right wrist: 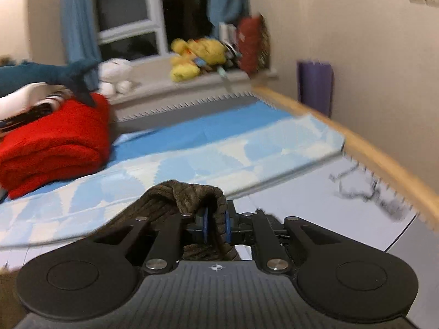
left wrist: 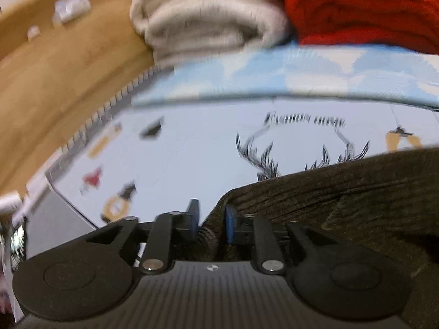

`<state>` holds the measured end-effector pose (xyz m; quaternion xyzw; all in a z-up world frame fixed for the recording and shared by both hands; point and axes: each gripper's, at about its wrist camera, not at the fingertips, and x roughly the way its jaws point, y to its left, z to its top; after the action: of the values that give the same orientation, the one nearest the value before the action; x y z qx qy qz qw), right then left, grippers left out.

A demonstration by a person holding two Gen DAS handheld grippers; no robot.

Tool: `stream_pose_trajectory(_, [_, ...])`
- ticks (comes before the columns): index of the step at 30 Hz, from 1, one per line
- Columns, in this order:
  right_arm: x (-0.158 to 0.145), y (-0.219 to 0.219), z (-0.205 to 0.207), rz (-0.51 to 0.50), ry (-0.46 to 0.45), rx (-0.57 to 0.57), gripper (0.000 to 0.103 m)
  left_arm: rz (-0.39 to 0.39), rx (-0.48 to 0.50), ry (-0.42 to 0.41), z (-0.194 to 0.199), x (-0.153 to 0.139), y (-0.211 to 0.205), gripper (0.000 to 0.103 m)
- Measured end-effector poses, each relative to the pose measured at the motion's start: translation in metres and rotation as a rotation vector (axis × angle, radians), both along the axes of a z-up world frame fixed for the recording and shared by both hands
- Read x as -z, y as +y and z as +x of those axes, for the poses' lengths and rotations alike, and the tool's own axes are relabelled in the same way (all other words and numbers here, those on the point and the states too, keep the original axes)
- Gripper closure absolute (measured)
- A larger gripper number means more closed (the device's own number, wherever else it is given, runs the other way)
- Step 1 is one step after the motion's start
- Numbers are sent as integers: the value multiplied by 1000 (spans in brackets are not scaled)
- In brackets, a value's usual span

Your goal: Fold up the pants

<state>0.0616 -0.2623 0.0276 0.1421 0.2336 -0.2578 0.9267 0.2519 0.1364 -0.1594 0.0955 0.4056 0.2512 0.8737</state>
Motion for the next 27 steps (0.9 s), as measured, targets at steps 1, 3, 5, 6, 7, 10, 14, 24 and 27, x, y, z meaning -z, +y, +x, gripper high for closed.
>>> stream_pose_trajectory(1, [7, -13, 27, 24, 14, 32, 73, -22, -6, 20, 4, 0, 3, 58])
stream_pose_trajectory(3, [21, -30, 61, 64, 28, 129, 65, -73, -17, 20, 8, -7, 6, 51])
stream_pose_trajectory(5, [37, -45, 71, 175, -21, 193, 58, -92, -36, 18, 11, -18, 7, 46])
stream_pose_trajectory(6, [49, -40, 62, 225, -47, 202, 53, -77, -42, 23, 12, -23, 4, 41])
stream_pose_trajectory(7, [64, -36, 56, 251, -48, 209, 53, -55, -44, 18, 12, -30, 0, 39])
stream_pose_trajectory(10, [113, -35, 44, 271, 62, 275, 53, -67, 15, -16, 6, -51, -20, 39])
stream_pose_trajectory(14, [160, -64, 30, 569, 102, 437, 53, -328, 338, 27, -6, -66, -69, 40])
stream_pose_trajectory(24, [174, -46, 65, 340, 171, 308, 88, -427, 935, 345, -51, -12, -199, 42])
stream_pose_trajectory(27, [178, -58, 70, 385, 113, 299, 94, -307, 925, 324, -45, -1, -208, 84])
